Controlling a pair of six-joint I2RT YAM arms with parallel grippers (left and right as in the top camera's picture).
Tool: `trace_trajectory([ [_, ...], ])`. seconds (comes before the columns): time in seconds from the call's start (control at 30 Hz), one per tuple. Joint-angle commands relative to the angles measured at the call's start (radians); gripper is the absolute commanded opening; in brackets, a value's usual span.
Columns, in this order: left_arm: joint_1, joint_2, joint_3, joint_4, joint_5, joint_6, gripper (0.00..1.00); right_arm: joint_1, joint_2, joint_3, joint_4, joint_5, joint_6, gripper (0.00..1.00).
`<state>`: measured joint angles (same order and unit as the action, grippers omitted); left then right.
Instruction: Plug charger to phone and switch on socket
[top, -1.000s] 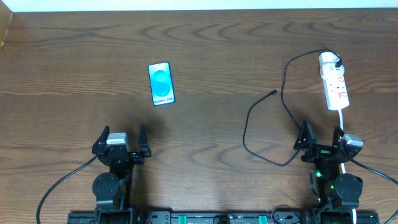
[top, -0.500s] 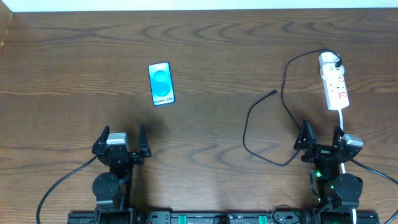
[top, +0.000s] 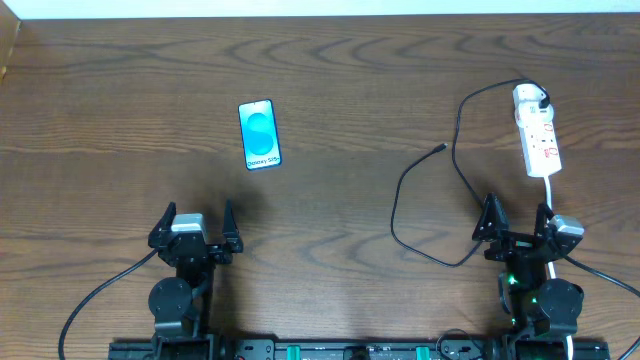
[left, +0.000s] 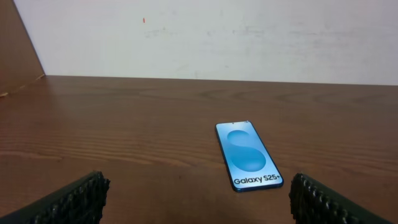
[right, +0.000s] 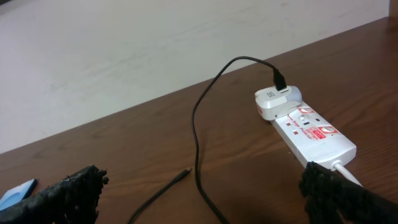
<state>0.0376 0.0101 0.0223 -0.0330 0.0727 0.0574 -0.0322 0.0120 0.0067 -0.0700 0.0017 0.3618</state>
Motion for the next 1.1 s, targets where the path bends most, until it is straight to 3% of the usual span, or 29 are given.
trace_trajectory([
  [0.0, 0.003, -0.003, -0.018, -0.030, 0.021, 0.017, 0.94, 0.007, -0.007, -0.002, -0.002, 0.015, -0.004, 0.99],
  [0.53, 0.003, -0.003, -0.018, -0.006, 0.021, 0.017, 0.93, 0.007, -0.007, -0.002, -0.002, 0.015, -0.004, 0.99],
  [1.07, 0.003, -0.003, -0.018, 0.460, 0.021, 0.016, 0.93, 0.007, -0.007, -0.002, -0.002, 0.015, -0.003, 0.99],
])
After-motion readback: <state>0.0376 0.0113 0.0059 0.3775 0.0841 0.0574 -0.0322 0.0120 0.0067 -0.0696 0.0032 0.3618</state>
